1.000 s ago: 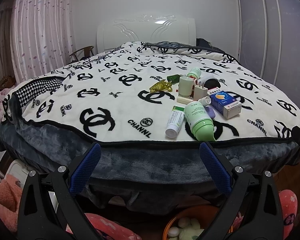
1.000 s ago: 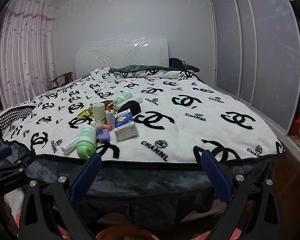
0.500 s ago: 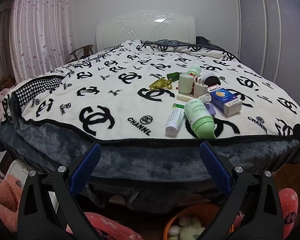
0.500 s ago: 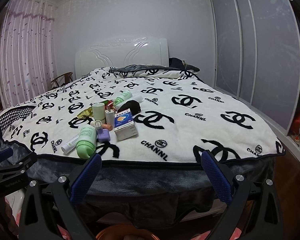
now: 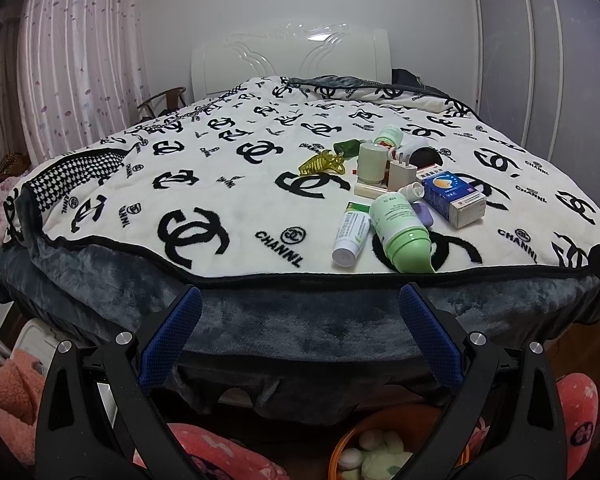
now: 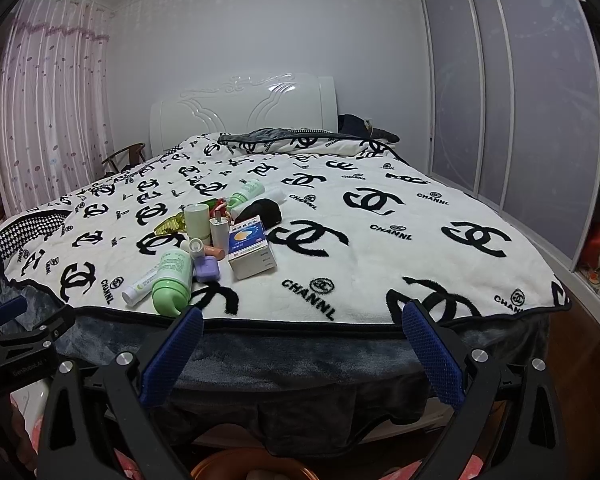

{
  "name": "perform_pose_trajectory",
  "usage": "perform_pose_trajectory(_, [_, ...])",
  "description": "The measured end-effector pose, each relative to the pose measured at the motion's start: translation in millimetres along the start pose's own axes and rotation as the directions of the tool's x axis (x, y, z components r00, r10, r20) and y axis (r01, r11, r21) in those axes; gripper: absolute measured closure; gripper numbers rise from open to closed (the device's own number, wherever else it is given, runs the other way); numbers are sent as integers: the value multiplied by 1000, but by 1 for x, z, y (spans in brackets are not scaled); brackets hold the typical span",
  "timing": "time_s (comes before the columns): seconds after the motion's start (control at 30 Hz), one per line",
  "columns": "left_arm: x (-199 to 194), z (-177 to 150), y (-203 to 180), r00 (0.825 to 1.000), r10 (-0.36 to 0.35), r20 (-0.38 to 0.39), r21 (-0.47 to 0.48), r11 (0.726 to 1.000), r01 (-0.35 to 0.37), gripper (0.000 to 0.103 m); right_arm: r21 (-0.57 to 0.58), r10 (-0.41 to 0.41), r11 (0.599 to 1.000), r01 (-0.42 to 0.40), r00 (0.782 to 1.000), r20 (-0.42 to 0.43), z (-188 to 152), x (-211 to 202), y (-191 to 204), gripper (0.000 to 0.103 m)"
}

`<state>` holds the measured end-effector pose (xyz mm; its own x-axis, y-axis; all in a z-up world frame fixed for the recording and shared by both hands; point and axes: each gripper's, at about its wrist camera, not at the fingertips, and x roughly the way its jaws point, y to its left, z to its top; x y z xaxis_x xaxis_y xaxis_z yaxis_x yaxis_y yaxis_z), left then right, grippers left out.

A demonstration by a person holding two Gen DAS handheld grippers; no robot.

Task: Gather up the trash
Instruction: 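Grasp the green-capped white bottle with the right gripper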

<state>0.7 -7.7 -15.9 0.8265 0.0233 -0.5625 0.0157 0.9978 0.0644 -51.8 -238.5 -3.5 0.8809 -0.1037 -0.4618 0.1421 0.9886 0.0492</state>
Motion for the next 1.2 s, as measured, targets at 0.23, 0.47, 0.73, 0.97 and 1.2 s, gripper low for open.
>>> perform_pose_trajectory(0.23, [5, 7, 28, 999, 53, -10, -48, 997, -54, 7, -51, 85, 995, -86, 996, -29, 0, 18, 26, 5])
perform_pose_trajectory(0.47, [15, 2, 54, 993, 108, -42, -87, 990, -111, 7, -109, 208, 970, -218, 973, -97, 4, 58, 81, 5])
perform_pose_trajectory(0.73, [28, -9, 61, 990, 116, -73, -96, 988, -123, 7, -157, 204, 959, -235, 960, -193, 20, 118, 127, 11])
perform_pose_trajectory(0.97, [35, -14, 71, 991, 105, -82, -118, 986, -114, 7, -150, 147, 968, -203, 936, -319, 20, 170, 137, 34])
perform_pose_trajectory(1.2, [39, -16, 74, 992, 88, -89, -130, 986, -99, 7, -185, 117, 964, -190, 931, -346, 21, 187, 148, 51])
